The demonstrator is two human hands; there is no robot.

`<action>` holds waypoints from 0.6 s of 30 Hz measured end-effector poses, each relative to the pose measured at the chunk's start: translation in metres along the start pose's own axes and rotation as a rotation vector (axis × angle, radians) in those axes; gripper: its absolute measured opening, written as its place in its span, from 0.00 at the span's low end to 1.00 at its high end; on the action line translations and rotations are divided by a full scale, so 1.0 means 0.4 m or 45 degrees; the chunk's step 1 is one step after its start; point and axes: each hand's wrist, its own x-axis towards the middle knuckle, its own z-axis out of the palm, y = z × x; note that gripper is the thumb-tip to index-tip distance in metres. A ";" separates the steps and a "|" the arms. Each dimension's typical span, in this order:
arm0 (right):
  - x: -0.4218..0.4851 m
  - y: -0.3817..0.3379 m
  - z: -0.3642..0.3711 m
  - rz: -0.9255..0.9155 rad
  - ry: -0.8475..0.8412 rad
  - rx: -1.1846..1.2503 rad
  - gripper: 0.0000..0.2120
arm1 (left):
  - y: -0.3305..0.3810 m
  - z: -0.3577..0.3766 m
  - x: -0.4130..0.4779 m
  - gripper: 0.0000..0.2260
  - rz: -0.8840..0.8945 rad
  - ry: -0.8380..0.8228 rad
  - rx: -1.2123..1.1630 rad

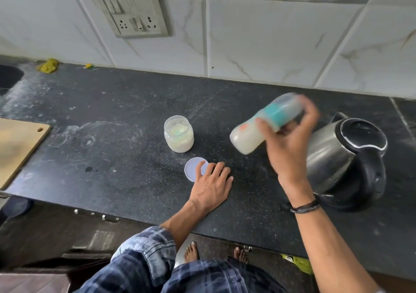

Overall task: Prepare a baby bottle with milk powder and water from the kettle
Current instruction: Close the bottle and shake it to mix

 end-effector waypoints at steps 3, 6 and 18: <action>0.015 -0.011 0.006 -0.207 0.197 0.085 0.39 | 0.001 -0.003 0.000 0.13 0.003 -0.018 0.010; 0.013 -0.007 0.007 0.004 -0.147 -0.206 0.40 | 0.002 -0.010 0.000 0.13 0.010 -0.018 0.011; -0.015 -0.005 0.009 -0.025 0.066 0.029 0.38 | 0.001 -0.006 0.001 0.13 -0.015 -0.015 0.001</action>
